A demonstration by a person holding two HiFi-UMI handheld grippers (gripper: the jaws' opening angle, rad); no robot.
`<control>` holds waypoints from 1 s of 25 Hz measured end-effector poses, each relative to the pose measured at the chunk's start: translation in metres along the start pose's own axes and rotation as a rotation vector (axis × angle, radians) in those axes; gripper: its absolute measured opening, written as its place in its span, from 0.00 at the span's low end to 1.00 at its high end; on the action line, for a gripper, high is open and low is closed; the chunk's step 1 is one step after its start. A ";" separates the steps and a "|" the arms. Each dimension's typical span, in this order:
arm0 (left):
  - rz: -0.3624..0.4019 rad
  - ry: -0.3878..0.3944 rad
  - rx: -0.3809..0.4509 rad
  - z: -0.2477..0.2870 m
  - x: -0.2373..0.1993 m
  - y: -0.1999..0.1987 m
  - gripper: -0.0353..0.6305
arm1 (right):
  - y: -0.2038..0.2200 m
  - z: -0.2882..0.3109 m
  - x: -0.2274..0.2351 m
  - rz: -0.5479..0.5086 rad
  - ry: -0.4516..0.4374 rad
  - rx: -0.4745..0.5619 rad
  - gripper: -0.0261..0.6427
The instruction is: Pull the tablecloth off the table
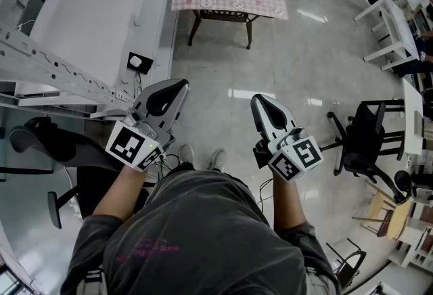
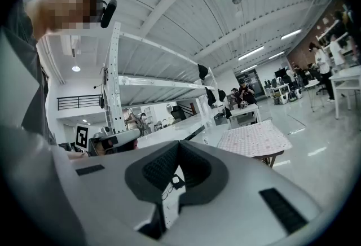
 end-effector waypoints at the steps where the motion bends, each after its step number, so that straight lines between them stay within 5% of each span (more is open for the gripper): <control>1: 0.001 -0.001 -0.003 0.001 0.001 0.001 0.05 | -0.001 -0.001 0.001 0.000 -0.001 -0.001 0.04; 25: -0.007 0.009 -0.013 0.004 -0.001 0.004 0.05 | -0.003 0.000 0.011 0.026 0.009 -0.003 0.04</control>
Point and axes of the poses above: the fingertips, and each gripper's own axes: z forward along the fingers, x to its right, y out of its underside, the point moved 9 cm from there along -z, backward along the fingers, and after that the axes turned 12 degrees about z, right-handed, at the moved point
